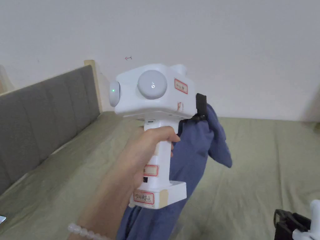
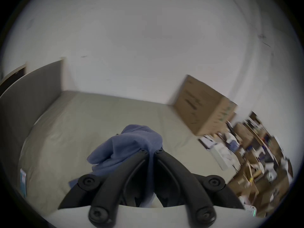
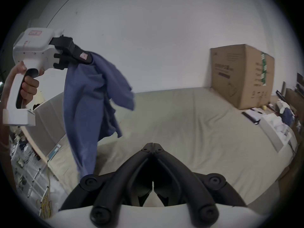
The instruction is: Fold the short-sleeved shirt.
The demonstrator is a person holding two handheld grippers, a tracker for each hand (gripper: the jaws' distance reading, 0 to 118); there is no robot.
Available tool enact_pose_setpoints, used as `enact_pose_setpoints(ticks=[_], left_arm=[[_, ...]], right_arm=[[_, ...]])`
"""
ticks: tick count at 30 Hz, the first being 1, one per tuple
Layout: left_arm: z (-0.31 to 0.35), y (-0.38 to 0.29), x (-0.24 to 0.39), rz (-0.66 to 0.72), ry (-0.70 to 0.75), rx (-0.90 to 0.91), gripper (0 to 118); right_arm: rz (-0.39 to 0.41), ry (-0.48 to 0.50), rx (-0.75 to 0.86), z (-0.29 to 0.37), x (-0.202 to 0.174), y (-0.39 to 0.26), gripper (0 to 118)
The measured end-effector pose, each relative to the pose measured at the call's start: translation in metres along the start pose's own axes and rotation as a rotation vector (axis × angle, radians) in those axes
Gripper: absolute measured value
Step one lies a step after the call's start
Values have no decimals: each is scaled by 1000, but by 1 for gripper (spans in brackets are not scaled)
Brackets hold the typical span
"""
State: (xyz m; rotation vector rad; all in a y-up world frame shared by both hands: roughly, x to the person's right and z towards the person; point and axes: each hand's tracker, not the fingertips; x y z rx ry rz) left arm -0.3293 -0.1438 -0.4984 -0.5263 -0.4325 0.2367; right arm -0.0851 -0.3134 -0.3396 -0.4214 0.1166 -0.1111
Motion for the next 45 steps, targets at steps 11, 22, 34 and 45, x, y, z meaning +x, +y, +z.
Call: enact_pose_setpoints(ticks=[11, 22, 34, 45], left_arm=[[-217, -243, 96, 15, -81, -592, 0], [-234, -300, 105, -56, -33, -700, 64], [-169, -223, 30, 47, -4, -531, 58], [-193, -188, -90, 114, 210, -525, 0]], right_arm=[[-224, -288, 70, 66, 109, 1, 0], [-310, -344, 23, 60, 168, -21, 0], [-213, -227, -86, 10, 130, -19, 0], [-178, -182, -209, -67, 125, -27, 0]])
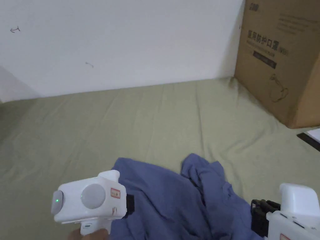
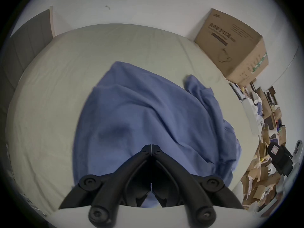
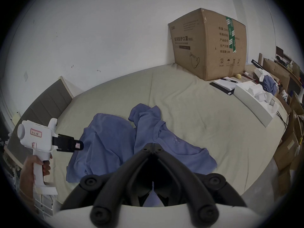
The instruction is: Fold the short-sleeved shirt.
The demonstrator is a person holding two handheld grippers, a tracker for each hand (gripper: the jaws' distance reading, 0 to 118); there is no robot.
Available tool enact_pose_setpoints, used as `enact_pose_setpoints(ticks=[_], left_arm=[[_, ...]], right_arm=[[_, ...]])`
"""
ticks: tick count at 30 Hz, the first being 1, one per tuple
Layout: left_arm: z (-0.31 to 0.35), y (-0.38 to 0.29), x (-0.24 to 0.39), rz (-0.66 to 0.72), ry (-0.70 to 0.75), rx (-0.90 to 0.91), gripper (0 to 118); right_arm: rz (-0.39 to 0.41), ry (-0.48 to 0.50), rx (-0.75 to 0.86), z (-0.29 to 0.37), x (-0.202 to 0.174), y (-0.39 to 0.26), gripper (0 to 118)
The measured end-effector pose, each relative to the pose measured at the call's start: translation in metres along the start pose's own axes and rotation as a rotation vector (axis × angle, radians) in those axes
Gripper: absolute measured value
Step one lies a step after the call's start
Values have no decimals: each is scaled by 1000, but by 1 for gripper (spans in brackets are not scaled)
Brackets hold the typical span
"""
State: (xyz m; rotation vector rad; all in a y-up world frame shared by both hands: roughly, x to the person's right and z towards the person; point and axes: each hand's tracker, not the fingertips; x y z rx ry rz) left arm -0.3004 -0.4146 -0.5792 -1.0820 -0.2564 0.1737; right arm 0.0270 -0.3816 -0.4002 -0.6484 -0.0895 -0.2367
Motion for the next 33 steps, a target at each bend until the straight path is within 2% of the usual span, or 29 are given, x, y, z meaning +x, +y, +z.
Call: enact_pose_setpoints(ticks=[4, 5, 6, 7, 8, 9, 13, 18, 19, 20, 23, 25, 27, 29, 30, 33], left_arm=[[-18, 54, -12, 6, 4, 25, 0], [-24, 70, -14, -16, 31, 37, 9], [-33, 84, -14, -43, 61, 52, 39], [-46, 102, -15, -56, 93, 58, 79], [-59, 115, -17, -65, 113, 35, 112], [-68, 126, -20, -56, 112, 32, 114], [-115, 166, -28, 59, 72, -12, 113], [-177, 162, -29, -9, 182, -146, 111], [-186, 157, -27, -45, 202, -151, 111], [-181, 152, -20, -61, 213, -73, 109], [-173, 155, -11, -55, 249, -87, 94], [-164, 157, -7, -64, 259, -79, 91], [-154, 157, -1, -136, 303, -53, 52], [-155, 152, 2, -200, 384, -61, 1], [-157, 151, -1, -166, 329, -64, 1], [-144, 150, -4, -107, 294, -69, 1]], right_arm=[[2, 16, -28, -20, -19, 8, 0], [6, 14, -40, -26, -20, 8, 0], [10, 11, -48, -31, -22, 8, 0], [12, 8, -57, -36, -26, 8, 0], [11, 8, -69, -41, -26, 7, 0], [10, 9, -79, -46, -26, 6, 0], [4, 6, -119, -58, -33, 1, 0], [3, -16, -155, -63, -32, -2, 0], [0, -19, -162, -68, -15, -6, 0], [-5, -22, -167, -69, -12, -7, 0], [-39, -28, -176, -74, 4, -11, 0], [-48, -24, -173, -73, 7, -10, 0], [-52, -17, -169, -72, 2, -4, 0], [-61, 10, -169, -75, 4, 3, 0], [-65, 19, -170, -77, 4, 7, 0], [-51, 72, -172, -85, 4, 28, 0]])
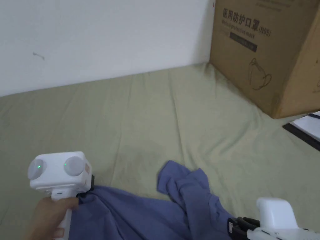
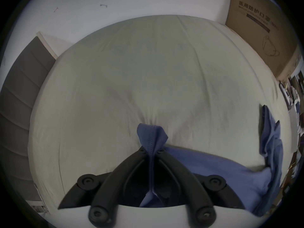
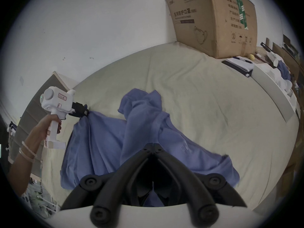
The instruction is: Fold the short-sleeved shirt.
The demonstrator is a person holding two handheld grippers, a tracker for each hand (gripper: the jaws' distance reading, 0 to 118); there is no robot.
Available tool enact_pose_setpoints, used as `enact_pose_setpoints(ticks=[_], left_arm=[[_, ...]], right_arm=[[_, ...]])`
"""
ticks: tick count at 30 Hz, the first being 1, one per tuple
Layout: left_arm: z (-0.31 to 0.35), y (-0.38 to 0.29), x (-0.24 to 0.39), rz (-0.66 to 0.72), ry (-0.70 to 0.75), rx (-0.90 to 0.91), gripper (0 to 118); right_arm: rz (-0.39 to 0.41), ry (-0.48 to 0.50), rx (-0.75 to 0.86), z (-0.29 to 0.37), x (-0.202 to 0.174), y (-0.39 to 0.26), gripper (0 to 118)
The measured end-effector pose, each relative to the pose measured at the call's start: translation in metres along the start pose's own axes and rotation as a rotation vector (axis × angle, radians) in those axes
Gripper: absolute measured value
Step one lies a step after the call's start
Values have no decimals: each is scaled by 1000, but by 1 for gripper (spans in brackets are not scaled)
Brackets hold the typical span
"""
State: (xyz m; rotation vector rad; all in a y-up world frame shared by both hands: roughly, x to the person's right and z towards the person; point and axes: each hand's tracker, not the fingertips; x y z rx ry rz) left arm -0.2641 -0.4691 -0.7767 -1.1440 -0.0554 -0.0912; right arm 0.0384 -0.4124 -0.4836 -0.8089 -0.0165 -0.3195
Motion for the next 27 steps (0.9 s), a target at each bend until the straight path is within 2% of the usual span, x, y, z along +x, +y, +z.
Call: enact_pose_setpoints(ticks=[2, 4, 6, 8, 9, 11, 13, 15, 19, 21, 22, 23, 24, 25, 27], left_arm=[[20, -6, -11, 27, -54, 24, 1], [44, -14, -21, 36, -66, 78, 1], [68, -24, -33, 44, -77, 128, 1], [90, -33, -43, 69, -101, 157, 1], [100, -39, -45, 73, -106, 165, 1], [116, -47, -48, 65, -106, 184, 1], [129, -53, -47, 45, -105, 201, 1], [137, -57, -49, 33, -112, 210, 1], [133, -57, -57, 37, -115, 207, 1], [128, -57, -60, 49, -118, 200, 1], [127, -58, -62, 57, -121, 191, 1], [125, -59, -63, 59, -120, 189, 1], [124, -60, -64, 60, -120, 183, 1], [123, -62, -66, 61, -117, 176, 1], [123, -63, -69, 59, -108, 171, 1]], right_arm=[[21, 38, 24, -4, 4, 16, 0], [55, 68, -35, -15, 7, 39, 3], [88, 100, -65, -34, 18, 56, 42], [73, 110, -85, -59, 20, 74, 98], [84, 101, -124, -70, 18, 81, 103], [130, 128, -147, -98, 18, 94, 101], [127, 112, -212, -122, 14, 107, 101], [154, 107, -267, -142, 6, 117, 96], [309, 121, -371, -179, -12, 121, 66], [353, 51, -523, -207, -12, 109, 52], [348, -3, -557, -218, -12, 101, 52], [344, 15, -473, -213, -11, 101, 40], [313, 35, -469, -206, -10, 106, 30], [260, 70, -478, -202, -7, 112, 6], [258, 68, -475, -190, -5, 114, 6]])
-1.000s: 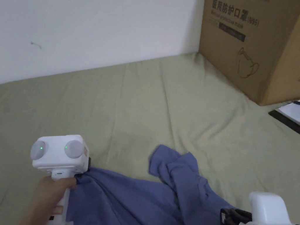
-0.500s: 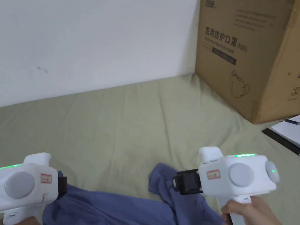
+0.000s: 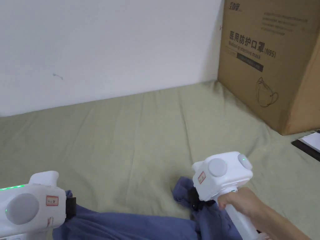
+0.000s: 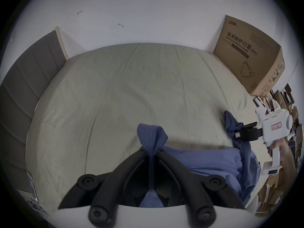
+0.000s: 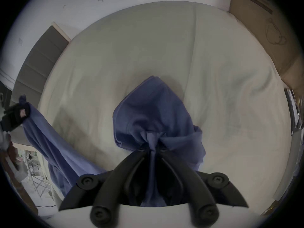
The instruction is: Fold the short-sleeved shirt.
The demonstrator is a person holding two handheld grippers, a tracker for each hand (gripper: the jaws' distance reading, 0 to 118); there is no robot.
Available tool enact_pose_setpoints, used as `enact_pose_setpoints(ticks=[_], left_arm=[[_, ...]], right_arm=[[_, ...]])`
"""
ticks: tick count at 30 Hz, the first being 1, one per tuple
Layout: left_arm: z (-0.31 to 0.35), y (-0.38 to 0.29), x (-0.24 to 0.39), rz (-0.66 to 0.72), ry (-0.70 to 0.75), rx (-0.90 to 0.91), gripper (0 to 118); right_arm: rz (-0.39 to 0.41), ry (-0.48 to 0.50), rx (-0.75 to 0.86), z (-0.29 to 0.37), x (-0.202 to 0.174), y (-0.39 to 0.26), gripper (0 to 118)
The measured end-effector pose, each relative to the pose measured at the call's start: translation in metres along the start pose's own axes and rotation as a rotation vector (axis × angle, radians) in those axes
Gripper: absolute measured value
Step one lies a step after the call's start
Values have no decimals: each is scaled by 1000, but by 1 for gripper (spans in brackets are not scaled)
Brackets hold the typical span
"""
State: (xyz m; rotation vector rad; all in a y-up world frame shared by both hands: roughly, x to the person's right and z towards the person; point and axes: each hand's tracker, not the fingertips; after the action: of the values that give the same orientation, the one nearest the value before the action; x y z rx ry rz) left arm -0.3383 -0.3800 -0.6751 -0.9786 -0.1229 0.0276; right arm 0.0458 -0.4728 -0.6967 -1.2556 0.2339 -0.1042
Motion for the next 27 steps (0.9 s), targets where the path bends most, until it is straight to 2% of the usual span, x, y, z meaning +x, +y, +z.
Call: enact_pose_setpoints(ticks=[3, 6, 9, 12, 14, 15, 17, 22, 27], left_arm=[[8, 1, -8, 3, 3, 12, 1], [28, 5, -18, 9, 47, 47, 1], [62, 12, -34, 27, 85, 107, 1], [104, 17, -51, 78, 64, 179, 1], [140, 16, -57, 102, 26, 225, 1], [156, 16, -58, 109, 21, 248, 1], [190, 14, -54, 103, 34, 315, 1], [273, 10, -37, 74, 61, 440, 1], [333, 13, -37, 81, 66, 521, 1]], right_arm=[[-5, -12, 39, 23, 5, -1, 6], [-36, 37, 127, 68, 16, -1, 6], [-65, 67, 245, 132, 28, -2, 6], [-83, 78, 357, 197, 31, -5, 6], [-104, 159, 438, 244, 34, -14, 6], [-108, 192, 468, 269, 22, -23, 6], [-63, 226, 528, 306, 8, -37, 6], [78, 148, 626, 378, -37, -63, 6], [57, 164, 685, 423, -49, -72, 6]])
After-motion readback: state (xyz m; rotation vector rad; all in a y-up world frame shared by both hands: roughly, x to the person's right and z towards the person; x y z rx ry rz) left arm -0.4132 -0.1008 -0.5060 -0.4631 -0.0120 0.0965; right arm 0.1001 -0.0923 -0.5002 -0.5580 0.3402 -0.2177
